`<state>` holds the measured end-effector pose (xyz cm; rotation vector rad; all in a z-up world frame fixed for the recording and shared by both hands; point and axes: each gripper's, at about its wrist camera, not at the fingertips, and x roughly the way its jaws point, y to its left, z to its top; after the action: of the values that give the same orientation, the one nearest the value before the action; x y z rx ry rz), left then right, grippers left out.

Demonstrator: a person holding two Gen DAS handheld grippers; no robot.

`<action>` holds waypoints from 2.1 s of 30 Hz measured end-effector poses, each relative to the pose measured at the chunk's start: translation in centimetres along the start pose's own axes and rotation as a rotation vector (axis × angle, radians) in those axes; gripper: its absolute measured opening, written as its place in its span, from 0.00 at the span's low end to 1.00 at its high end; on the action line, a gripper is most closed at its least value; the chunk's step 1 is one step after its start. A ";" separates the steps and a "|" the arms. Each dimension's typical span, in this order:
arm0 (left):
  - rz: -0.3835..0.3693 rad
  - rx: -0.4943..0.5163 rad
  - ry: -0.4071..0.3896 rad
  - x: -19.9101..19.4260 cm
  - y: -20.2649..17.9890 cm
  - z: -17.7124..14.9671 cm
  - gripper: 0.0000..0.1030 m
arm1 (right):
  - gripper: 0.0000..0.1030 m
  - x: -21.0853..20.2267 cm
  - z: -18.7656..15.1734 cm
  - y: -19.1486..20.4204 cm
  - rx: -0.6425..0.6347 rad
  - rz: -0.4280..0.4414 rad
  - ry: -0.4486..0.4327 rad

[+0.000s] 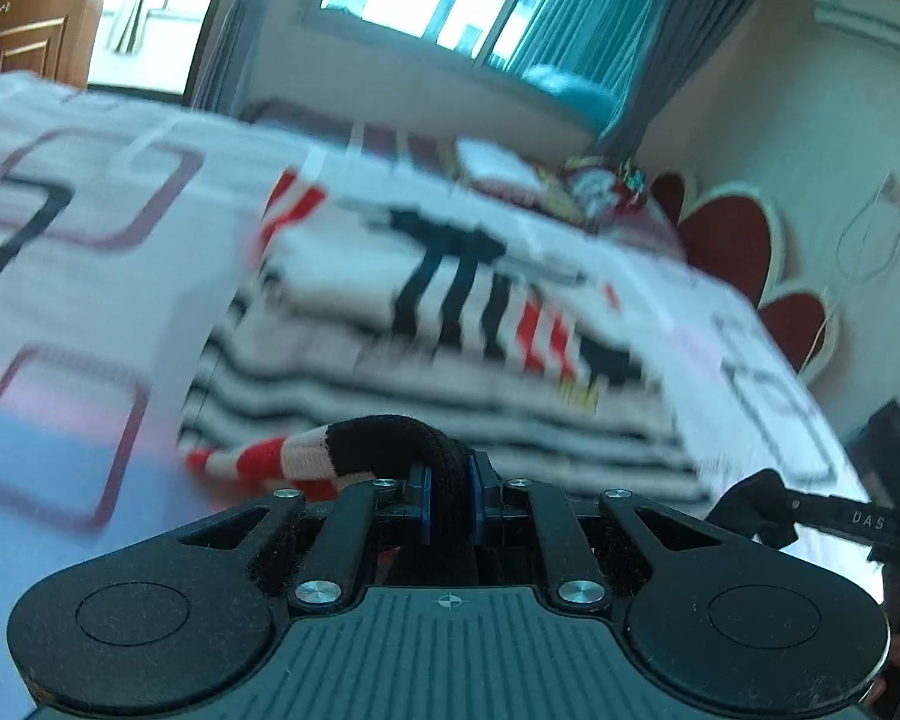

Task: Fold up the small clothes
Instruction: 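Close both tools on the black hem band of the sweater, then lift the hem with both tools, fold it over the body, open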

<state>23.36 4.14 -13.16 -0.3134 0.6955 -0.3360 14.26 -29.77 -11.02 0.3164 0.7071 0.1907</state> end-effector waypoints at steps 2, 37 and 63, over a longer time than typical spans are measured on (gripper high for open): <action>-0.003 -0.003 -0.033 1.6 -0.5 2.1 0.12 | 0.10 0.7 2.0 -0.3 0.005 0.013 -0.042; 0.312 -0.128 -0.043 25.3 4.8 18.7 0.70 | 0.70 25.9 21.9 -9.2 0.065 -0.069 -0.036; 0.305 0.052 -0.008 23.2 4.3 16.7 0.90 | 0.53 28.5 21.0 -7.4 -0.173 -0.071 0.065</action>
<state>52.00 1.56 -15.89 -0.1554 0.7142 -0.0624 49.91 -33.38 -15.86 0.1204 0.7595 0.1939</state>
